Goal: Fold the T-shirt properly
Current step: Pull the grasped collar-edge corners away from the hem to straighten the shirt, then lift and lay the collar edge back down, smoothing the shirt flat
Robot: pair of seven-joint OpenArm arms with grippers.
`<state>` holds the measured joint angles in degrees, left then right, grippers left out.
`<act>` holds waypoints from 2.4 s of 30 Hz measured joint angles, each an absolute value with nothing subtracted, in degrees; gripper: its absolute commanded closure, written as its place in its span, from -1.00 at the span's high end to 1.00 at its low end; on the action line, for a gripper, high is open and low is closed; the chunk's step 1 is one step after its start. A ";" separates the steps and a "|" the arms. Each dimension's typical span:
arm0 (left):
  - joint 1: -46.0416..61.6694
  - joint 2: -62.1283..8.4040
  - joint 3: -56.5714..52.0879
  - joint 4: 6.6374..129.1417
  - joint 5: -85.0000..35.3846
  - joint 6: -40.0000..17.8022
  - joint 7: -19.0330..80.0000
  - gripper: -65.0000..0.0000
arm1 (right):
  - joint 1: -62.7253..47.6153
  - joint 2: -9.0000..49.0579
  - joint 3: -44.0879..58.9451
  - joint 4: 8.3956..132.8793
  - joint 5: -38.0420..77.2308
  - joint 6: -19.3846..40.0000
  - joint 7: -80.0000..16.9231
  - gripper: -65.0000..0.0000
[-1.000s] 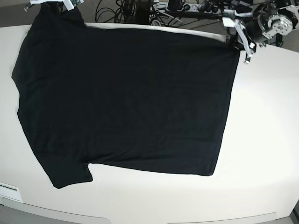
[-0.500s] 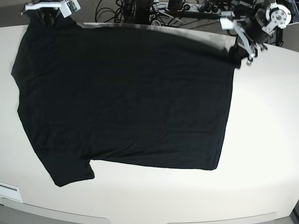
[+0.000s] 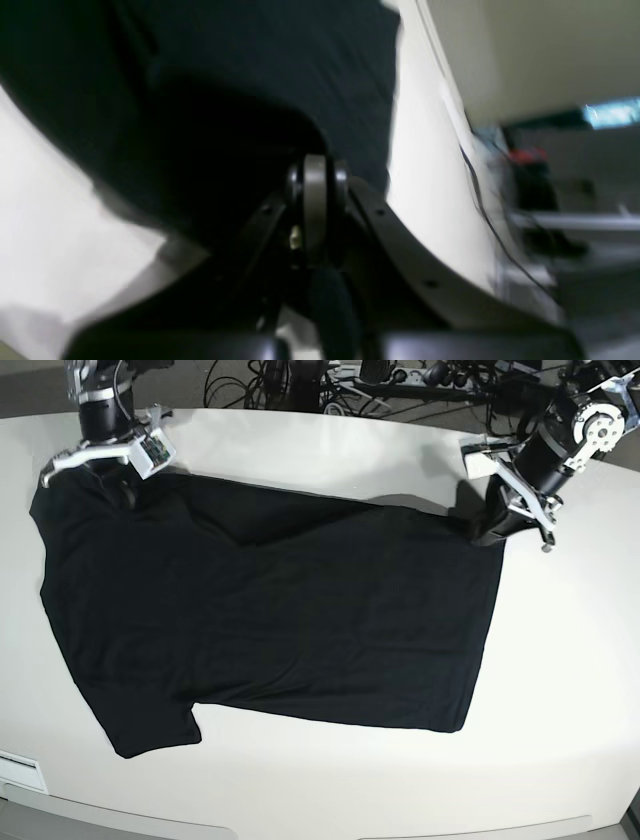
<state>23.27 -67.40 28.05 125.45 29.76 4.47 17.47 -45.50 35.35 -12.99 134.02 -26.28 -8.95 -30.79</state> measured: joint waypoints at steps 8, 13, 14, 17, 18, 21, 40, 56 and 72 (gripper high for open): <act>22.02 -61.87 28.08 121.64 29.04 4.43 17.23 -1.00 | -42.78 35.68 -12.53 133.95 -23.31 -7.01 -30.39 -1.00; 16.47 -59.35 28.03 117.23 28.86 5.10 17.28 -1.00 | -42.70 35.55 -8.84 133.95 -23.33 -7.03 -30.35 -1.00; 15.90 -58.92 28.03 116.38 28.82 5.26 17.32 -1.00 | -42.72 35.57 -8.03 133.97 -23.31 -7.01 -30.39 -1.00; 14.09 -57.63 28.12 114.32 28.64 5.65 17.23 -1.00 | -42.72 35.53 -5.54 133.95 -18.94 -6.98 -28.77 -1.00; 13.34 -57.28 28.12 113.89 28.64 6.00 17.34 -1.00 | -42.70 35.55 -4.78 133.95 -17.50 -6.79 -27.55 -1.00; 11.20 -56.23 28.10 113.27 28.64 6.68 17.37 -1.00 | -41.87 35.53 -3.97 133.84 -15.42 -4.82 -27.44 -1.00; 7.20 -53.25 28.12 106.87 24.16 9.23 14.46 -1.00 | -28.97 35.42 -3.97 120.70 -3.99 3.09 -23.79 -1.00; 4.71 -45.95 28.16 105.01 15.29 15.42 14.09 -0.34 | -23.18 35.20 -4.03 112.09 2.24 2.72 -20.62 -0.04; 3.77 -44.75 28.03 105.12 13.85 22.63 19.90 -1.00 | -22.98 35.20 -4.01 115.18 2.42 -1.32 -28.91 -1.00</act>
